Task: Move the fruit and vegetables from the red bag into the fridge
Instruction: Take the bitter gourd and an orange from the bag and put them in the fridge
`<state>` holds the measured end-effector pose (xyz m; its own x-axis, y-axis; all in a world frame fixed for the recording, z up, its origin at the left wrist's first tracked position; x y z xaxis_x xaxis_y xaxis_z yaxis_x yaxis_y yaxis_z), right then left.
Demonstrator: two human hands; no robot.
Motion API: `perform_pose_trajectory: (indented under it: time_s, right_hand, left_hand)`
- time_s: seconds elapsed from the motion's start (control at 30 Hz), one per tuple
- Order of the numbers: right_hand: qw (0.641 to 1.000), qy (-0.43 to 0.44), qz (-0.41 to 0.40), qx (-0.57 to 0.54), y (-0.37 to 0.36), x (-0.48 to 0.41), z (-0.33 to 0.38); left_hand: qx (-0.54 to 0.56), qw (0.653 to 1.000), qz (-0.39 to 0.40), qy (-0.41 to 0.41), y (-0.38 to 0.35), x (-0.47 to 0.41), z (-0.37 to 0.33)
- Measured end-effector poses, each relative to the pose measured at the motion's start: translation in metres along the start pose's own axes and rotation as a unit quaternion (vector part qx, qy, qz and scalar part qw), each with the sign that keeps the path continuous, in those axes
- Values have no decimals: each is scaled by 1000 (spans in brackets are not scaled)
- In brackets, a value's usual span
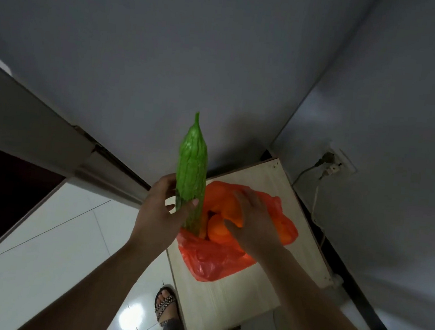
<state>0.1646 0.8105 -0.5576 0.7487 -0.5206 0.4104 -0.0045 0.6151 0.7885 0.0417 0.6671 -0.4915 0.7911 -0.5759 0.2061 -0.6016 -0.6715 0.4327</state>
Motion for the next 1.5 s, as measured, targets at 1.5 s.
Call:
perform_pose_trajectory:
  time_s: [1.5]
  right_hand:
    - [970,133,-145,-141,191,255,119]
  left_hand:
    - [-30,990,-80,-110,114,216,-180]
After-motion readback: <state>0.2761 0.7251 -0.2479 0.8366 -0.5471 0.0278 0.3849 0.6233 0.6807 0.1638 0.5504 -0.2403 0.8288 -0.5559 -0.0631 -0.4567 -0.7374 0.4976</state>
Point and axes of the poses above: each hand's wrist, its own x-axis away from the middle knuckle, its own y-axis out of the back of the hand, z = x × y, the point moved 6 cm from there along -x, towards the middle knuckle, and after that the axes turned 5 degrees about -y, right-handed, at the moved point
